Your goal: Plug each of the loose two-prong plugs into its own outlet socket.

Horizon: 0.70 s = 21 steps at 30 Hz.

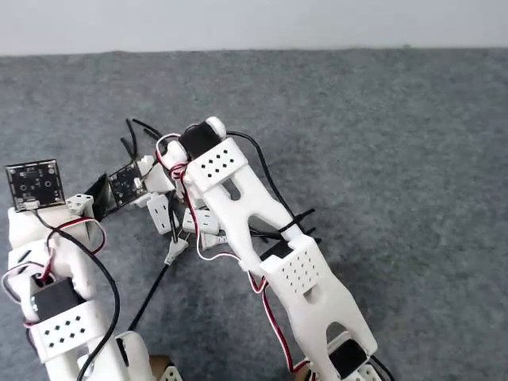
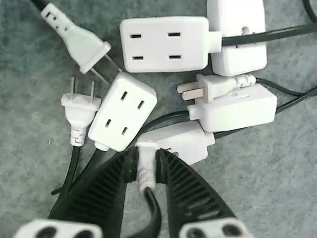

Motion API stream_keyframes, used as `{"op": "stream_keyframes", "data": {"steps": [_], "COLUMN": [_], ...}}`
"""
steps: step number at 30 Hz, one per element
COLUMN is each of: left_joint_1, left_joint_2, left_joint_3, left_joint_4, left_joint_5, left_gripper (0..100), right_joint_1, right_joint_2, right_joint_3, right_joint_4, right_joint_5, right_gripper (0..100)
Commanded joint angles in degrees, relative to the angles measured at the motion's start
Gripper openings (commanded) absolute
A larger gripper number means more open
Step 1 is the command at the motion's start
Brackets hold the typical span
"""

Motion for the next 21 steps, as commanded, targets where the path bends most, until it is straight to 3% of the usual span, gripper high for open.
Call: {"op": "stream_keyframes", "data": {"steps": [1, 5, 8, 15, 21], "left_joint_1": [0.09, 0.18, -0.09, -0.18, -1.58], "left_joint_2": [-0.70, -0.70, -0.70, -0.79, -0.79], "left_joint_3": [-0.40, -0.13, -0.22, -0.22, -0.40], "left_joint_4": [0.00, -0.09, -0.09, -0.09, -0.09], "left_joint_5": [-0.09, -0.09, -0.09, 0.79, 2.02], "left_gripper": [36, 36, 36, 36, 36], "right_joint_1": [0.48, -1.80, -4.00, -5.23, 0.57], "right_joint_2": [-1.10, -1.63, -1.98, -1.45, -1.27], "right_joint_3": [-2.90, -3.60, -6.15, -11.43, -11.78], "right_joint_4": [1.36, 1.89, 2.24, 2.68, 2.59], "right_joint_5": [0.44, -3.52, -11.08, -48.53, -75.43], "right_gripper": [0.7, 0.7, 0.7, 0.7, 0.8]}}
